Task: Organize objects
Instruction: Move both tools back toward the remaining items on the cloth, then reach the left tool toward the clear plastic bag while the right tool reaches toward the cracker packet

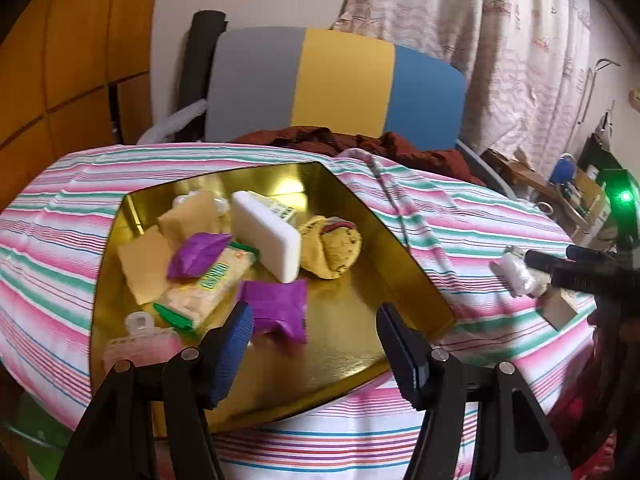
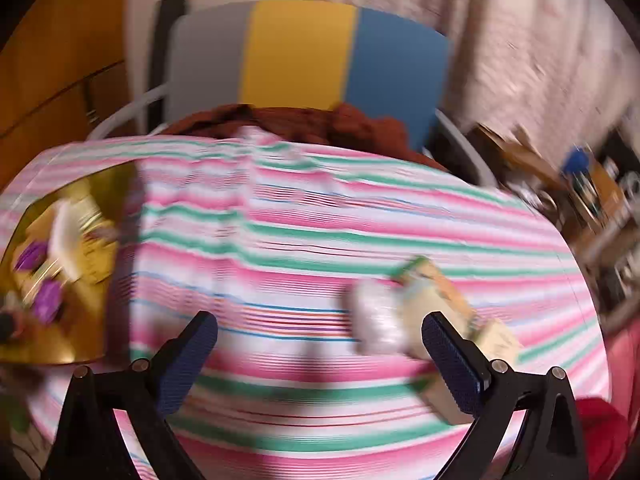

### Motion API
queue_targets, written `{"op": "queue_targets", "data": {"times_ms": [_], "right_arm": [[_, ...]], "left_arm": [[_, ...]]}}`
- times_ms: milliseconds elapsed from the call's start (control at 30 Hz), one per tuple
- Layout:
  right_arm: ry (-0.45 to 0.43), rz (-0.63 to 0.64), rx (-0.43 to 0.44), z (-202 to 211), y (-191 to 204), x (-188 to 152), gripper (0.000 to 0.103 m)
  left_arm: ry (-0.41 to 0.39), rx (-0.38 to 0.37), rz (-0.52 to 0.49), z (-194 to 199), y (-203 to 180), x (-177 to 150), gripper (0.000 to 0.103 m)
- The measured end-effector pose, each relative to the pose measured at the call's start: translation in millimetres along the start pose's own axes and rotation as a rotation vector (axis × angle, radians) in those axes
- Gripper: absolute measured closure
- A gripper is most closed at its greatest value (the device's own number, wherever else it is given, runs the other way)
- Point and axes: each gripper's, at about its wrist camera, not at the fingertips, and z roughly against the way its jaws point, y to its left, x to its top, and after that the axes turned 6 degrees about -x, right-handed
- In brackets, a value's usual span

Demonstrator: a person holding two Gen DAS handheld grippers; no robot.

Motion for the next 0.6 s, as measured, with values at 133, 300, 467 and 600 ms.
{"op": "queue_targets", "data": {"times_ms": [133, 300, 467, 600], "right_arm": [[0.066, -0.168, -0.074, -18, -73, 2, 0.0], [0.203, -0.478, -0.084, -56, -156, -10, 0.0], [0.313, -0.624, -0.041, -87, -184, -34, 0.0], [0.335, -0.631, -0.003, -92, -184, -35, 0.0]], "left_arm": [[0.005, -0.031, -0.02, -1, -7, 0, 0.038], [0.021, -0.056, -0.066, -5, -23, 1, 0.038], [0.032, -0.096, -0.127, -9, -45, 10, 0.038], [0.055, -0.14, -0.179, -20, -73, 15, 0.038]]}}
